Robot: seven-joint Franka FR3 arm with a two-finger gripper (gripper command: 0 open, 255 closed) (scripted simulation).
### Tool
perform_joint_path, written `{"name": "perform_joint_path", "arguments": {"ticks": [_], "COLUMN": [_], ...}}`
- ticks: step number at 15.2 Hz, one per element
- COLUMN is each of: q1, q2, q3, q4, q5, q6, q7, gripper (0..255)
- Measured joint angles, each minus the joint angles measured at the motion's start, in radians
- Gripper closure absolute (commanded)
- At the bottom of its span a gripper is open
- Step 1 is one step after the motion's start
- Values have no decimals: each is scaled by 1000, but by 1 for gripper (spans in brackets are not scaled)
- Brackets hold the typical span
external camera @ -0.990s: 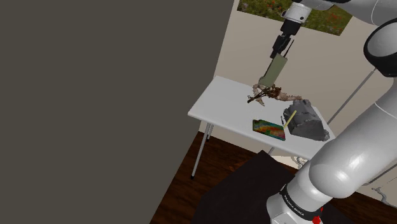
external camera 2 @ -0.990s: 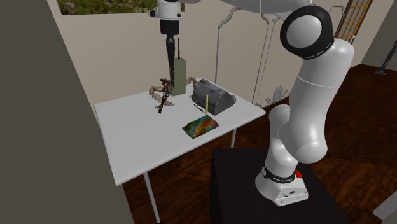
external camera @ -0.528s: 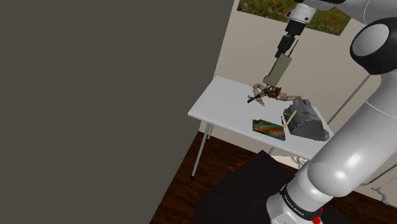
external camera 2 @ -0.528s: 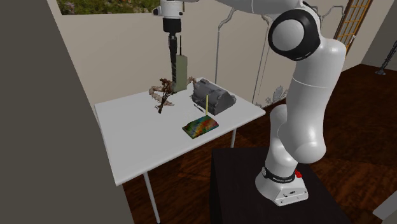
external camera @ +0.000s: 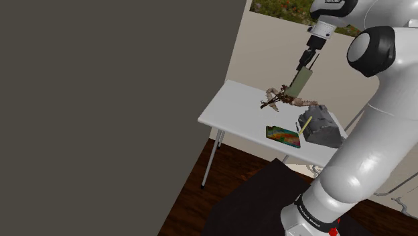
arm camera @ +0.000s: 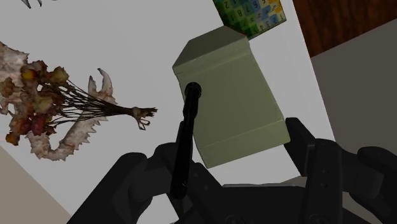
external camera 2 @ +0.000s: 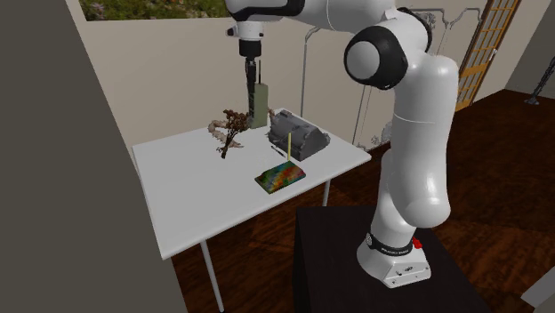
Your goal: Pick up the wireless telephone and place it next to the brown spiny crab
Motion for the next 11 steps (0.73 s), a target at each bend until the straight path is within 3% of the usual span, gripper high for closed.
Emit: {"name": "perform_joint_path", "arguments": {"ticks": [10, 11], "q1": [-254, -259], "q2": [300, 306], "q3": [-15, -14], "q4": [227, 223], "q5": [191, 194], "q6": [-4, 3], "q7": [-223, -229], "gripper": [255, 255]}}
